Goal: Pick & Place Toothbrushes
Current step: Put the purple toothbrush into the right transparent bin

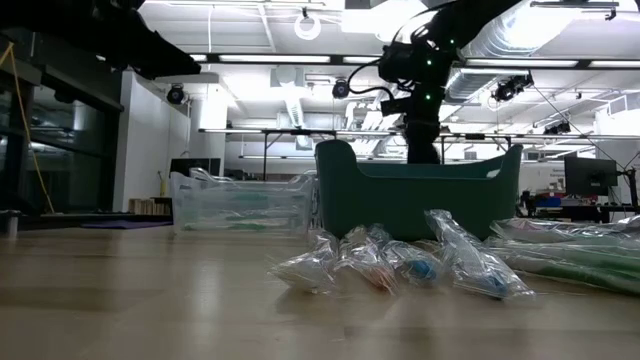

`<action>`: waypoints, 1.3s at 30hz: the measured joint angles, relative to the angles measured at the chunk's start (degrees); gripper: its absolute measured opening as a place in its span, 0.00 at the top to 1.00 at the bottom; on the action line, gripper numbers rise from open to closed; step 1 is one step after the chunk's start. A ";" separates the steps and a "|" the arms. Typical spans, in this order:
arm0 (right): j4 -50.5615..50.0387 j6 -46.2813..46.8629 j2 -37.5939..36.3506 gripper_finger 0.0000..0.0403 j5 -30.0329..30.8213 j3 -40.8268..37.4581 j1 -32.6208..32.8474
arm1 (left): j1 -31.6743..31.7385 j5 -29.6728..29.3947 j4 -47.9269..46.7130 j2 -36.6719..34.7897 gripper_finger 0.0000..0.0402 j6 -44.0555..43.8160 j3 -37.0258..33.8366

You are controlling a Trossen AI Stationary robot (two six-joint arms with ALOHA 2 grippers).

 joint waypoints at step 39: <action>-28.09 107.77 -23.89 0.60 -14.42 -17.44 45.37 | 0.00 2.84 -4.25 0.00 0.59 1.09 0.00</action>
